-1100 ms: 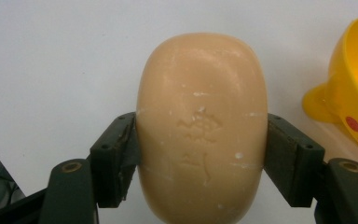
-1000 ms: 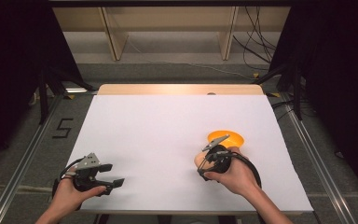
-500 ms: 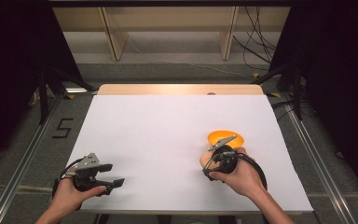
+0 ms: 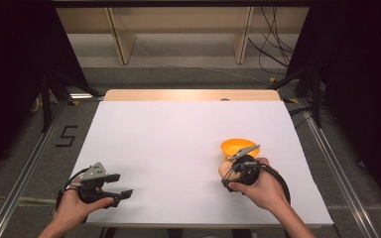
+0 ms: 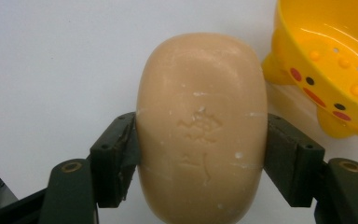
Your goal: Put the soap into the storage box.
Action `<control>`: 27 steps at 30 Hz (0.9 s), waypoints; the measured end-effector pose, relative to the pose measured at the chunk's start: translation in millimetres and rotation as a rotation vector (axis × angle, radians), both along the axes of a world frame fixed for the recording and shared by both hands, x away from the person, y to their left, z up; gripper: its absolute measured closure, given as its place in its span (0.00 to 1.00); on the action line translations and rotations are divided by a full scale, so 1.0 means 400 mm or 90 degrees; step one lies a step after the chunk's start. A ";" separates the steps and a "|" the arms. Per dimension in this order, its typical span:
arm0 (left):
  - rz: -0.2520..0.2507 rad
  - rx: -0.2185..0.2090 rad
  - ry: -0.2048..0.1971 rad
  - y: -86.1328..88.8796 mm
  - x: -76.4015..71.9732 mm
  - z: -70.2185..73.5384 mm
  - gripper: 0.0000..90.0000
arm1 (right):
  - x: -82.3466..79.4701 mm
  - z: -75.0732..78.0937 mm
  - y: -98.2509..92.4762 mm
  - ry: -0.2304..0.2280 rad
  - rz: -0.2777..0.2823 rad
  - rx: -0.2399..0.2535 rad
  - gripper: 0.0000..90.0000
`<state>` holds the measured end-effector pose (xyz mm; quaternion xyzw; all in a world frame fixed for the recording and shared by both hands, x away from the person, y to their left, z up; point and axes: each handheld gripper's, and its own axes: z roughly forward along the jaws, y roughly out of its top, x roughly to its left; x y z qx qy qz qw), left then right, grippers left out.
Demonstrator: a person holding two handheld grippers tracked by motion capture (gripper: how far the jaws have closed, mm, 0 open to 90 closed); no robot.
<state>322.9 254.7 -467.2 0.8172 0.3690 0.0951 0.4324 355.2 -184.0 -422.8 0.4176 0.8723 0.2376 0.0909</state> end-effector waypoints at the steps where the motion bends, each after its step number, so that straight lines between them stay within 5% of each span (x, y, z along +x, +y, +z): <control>1: 0.000 0.001 0.000 0.000 0.000 0.000 0.23 | 0.001 -0.001 -0.005 -0.004 0.005 -0.003 0.37; 21: 0.002 0.008 -0.002 0.003 -0.001 0.002 0.23 | -0.003 0.015 -0.066 -0.025 -0.032 0.002 0.37; 27: 0.006 -0.010 -0.008 -0.002 -0.003 0.001 0.23 | -0.008 0.010 -0.078 -0.024 -0.031 0.000 0.37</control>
